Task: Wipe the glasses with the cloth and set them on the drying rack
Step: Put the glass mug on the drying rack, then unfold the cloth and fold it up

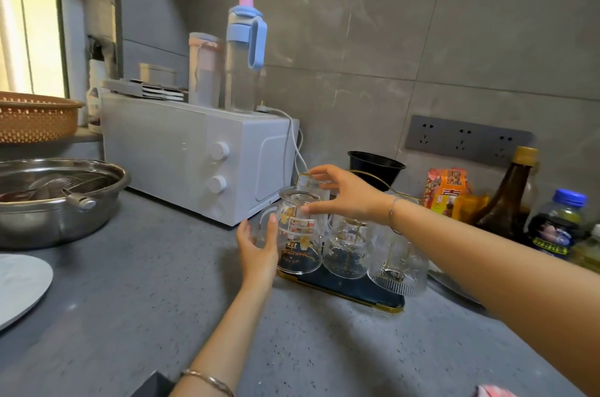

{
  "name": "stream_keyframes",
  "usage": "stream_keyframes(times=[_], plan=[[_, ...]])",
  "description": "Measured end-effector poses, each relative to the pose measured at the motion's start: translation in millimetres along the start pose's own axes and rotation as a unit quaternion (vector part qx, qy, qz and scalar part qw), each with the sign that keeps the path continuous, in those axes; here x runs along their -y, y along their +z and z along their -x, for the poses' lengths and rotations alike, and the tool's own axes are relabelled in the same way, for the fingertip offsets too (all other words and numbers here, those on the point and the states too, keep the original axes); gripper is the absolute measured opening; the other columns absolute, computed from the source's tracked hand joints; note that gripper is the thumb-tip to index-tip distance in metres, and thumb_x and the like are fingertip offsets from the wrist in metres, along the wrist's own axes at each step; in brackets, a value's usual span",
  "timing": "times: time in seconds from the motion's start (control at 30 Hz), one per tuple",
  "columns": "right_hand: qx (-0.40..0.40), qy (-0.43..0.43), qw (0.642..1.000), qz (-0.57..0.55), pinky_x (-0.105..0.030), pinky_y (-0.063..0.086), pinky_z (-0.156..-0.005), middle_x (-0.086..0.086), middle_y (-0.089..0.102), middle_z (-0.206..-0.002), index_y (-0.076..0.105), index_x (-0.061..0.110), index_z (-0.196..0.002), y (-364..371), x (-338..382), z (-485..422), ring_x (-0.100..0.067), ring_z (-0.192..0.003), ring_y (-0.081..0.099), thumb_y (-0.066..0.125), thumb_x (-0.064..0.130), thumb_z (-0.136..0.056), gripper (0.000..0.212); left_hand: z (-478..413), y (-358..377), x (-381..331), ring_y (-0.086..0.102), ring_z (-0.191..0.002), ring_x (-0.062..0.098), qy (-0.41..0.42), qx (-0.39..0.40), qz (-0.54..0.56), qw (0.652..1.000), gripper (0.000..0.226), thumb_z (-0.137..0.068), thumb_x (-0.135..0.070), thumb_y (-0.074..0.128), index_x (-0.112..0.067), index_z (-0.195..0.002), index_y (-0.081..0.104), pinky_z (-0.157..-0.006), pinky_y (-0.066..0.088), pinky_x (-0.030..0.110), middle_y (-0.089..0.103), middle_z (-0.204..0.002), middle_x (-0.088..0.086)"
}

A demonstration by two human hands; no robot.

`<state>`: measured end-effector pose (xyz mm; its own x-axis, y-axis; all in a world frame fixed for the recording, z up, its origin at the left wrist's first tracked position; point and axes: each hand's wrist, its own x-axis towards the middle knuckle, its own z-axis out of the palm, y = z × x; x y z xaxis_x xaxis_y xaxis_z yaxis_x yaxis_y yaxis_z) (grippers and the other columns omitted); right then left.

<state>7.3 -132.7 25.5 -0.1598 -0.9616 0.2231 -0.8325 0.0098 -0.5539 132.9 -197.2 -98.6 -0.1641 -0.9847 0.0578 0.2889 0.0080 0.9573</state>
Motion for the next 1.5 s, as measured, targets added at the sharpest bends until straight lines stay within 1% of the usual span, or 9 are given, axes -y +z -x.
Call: stream_keyframes(times=[0.17,0.37,0.53,0.7,0.87,1.07,1.27,1.4,1.5], plan=[[-0.041,-0.018,0.999,-0.016,-0.028,0.039,-0.103,0.004,0.046,-0.142,0.042,0.025,-0.136,-26,-4,39,-0.014,-0.129,0.045,0.074,0.038,-0.077,0.068,20,-2,-11,0.033,-0.139,0.02,0.059,-0.018,-0.055,0.997,0.071,-0.091,-0.044,0.058,-0.017,-0.149,0.026,-0.101,0.031,0.029,0.03,-0.155,0.004],[-0.056,0.002,0.997,-0.053,-0.026,0.044,-0.102,0.014,0.054,-0.126,0.051,0.029,-0.124,-49,-20,117,-0.006,-0.117,0.053,0.068,0.043,-0.069,0.059,72,1,-14,0.046,-0.113,0.012,0.09,0.022,-0.063,0.994,0.043,-0.091,-0.032,0.063,-0.019,-0.127,0.043,-0.09,0.035,0.023,0.047,-0.132,0.001],[-0.039,0.056,0.994,-0.08,-0.013,0.051,-0.082,0.012,0.065,-0.115,0.063,0.028,-0.109,-55,-51,194,0.003,-0.101,0.063,0.07,0.034,-0.072,0.038,124,29,5,0.057,-0.1,0.014,0.056,0.174,-0.099,0.978,0.031,-0.087,-0.028,0.069,-0.019,-0.111,0.05,-0.08,0.043,0.017,0.06,-0.108,0.0],[-0.046,0.121,0.988,-0.088,-0.017,0.053,-0.078,-0.002,0.072,-0.096,0.069,0.012,-0.097,-41,-92,260,-0.01,-0.086,0.068,0.072,0.017,-0.08,0.017,165,56,22,0.058,-0.083,0.006,0.097,0.313,-0.183,0.927,0.007,-0.092,-0.023,0.064,-0.019,-0.096,0.061,-0.069,0.042,0.005,0.062,-0.088,-0.01],[-0.061,0.146,0.985,-0.073,-0.018,0.049,-0.067,0.003,0.07,-0.079,0.071,0.01,-0.086,-21,-117,308,-0.002,-0.067,0.061,0.075,0.02,-0.079,0.012,194,71,37,0.064,-0.101,0.016,0.114,0.413,-0.263,0.865,0.024,-0.098,-0.026,0.054,-0.01,-0.11,0.066,-0.091,0.049,0.026,0.068,-0.105,0.001],[-0.061,0.142,0.988,0.0,-0.009,0.045,-0.074,-0.001,0.069,-0.092,0.069,0.013,-0.095,-7,-123,339,-0.003,-0.077,0.059,0.071,0.023,-0.084,0.015,218,78,43,0.062,-0.096,0.01,0.176,0.467,-0.324,0.803,0.026,-0.1,-0.028,0.049,-0.014,-0.108,0.069,-0.086,0.044,0.02,0.071,-0.108,0.001],[-0.117,0.118,0.986,-0.017,-0.013,0.049,-0.078,0.003,0.068,-0.091,0.065,0.015,-0.093,1,-126,360,-0.007,-0.084,0.063,0.079,0.019,-0.075,0.023,224,78,52,0.066,-0.1,0.01,0.188,0.464,-0.332,0.799,0.02,-0.095,-0.028,0.059,-0.02,-0.108,0.071,-0.094,0.049,0.028,0.073,-0.108,-0.006],[-0.127,0.119,0.985,-0.003,-0.017,0.05,-0.081,0.003,0.069,-0.092,0.069,0.021,-0.089,0,-128,360,-0.007,-0.085,0.064,0.076,0.018,-0.079,0.013,226,77,51,0.066,-0.091,0.009,0.185,0.457,-0.33,0.805,0.017,-0.094,-0.026,0.061,-0.02,-0.107,0.07,-0.092,0.05,0.031,0.073,-0.104,-0.005],[-0.121,0.132,0.984,0.013,-0.018,0.049,-0.081,0.005,0.067,-0.086,0.071,0.023,-0.079,-7,-130,358,-0.005,-0.081,0.061,0.073,0.019,-0.082,0.006,231,78,48,0.063,-0.1,0.002,0.17,0.466,-0.303,0.814,0.015,-0.092,-0.031,0.063,-0.027,-0.105,0.07,-0.094,0.049,0.025,0.07,-0.11,-0.01]])
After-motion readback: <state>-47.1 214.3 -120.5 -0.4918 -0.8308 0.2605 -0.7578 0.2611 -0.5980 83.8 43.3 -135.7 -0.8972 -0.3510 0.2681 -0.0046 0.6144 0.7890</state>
